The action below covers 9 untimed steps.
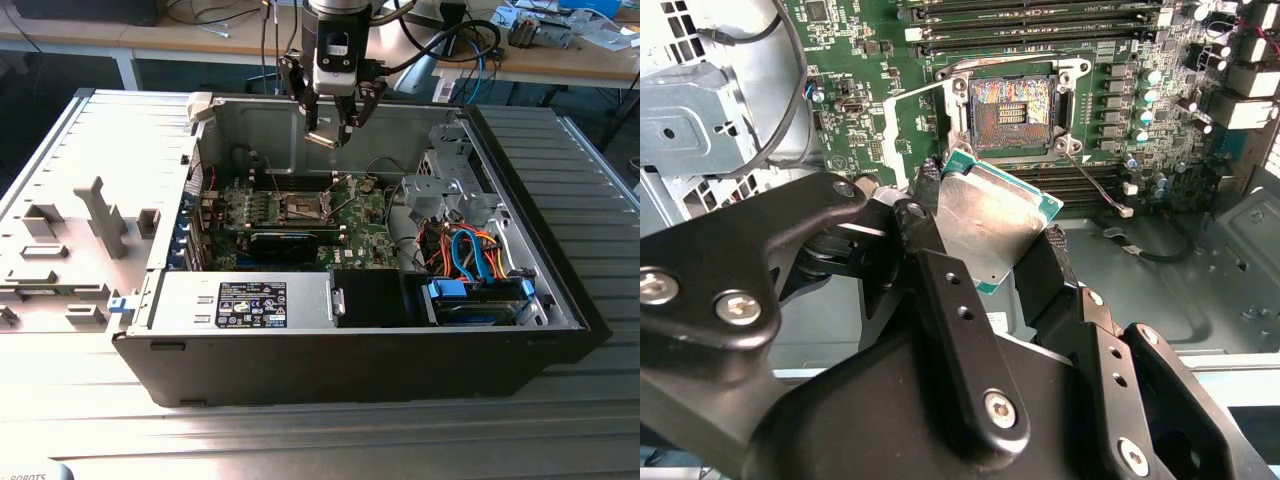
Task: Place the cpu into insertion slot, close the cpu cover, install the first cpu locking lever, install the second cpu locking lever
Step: 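Place the cpu into insertion slot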
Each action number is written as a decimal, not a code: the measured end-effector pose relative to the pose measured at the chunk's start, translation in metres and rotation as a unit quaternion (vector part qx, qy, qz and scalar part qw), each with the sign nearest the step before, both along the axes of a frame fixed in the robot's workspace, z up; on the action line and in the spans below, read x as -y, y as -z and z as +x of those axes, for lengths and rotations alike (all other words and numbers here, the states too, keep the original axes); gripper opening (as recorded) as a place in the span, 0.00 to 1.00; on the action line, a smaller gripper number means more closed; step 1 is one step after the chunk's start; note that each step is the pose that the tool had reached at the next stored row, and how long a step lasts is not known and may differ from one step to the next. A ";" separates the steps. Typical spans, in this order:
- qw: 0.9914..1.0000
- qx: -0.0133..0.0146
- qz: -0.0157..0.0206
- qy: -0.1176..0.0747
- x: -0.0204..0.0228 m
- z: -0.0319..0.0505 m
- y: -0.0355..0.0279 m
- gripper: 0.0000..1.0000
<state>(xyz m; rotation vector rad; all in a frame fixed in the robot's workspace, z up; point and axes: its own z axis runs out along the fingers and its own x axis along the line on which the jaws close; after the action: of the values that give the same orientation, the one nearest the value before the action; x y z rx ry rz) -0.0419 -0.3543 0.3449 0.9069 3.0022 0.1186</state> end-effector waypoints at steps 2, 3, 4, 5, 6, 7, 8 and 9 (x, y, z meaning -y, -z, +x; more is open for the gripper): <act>1.000 0.000 0.000 0.000 0.0000 0.0000 0.0000 0.54; 1.000 0.000 0.000 0.001 0.0000 0.0000 0.0000 0.54; 1.000 0.000 0.000 0.001 0.0000 0.0000 0.0000 0.54; 1.000 0.000 0.000 0.002 0.0000 0.0000 0.0000 0.54; 1.000 0.000 0.000 0.002 0.0000 0.0000 0.0000 0.54; 1.000 0.000 0.000 0.002 0.0000 0.0000 0.0000 0.54; 1.000 0.000 0.000 0.002 0.0000 0.0000 0.0001 0.54; 1.000 0.000 0.000 0.003 0.0000 0.0000 0.0001 0.54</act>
<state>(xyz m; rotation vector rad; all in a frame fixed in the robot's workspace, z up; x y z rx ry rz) -0.0418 -0.3543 0.3448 0.9149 2.9995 0.1187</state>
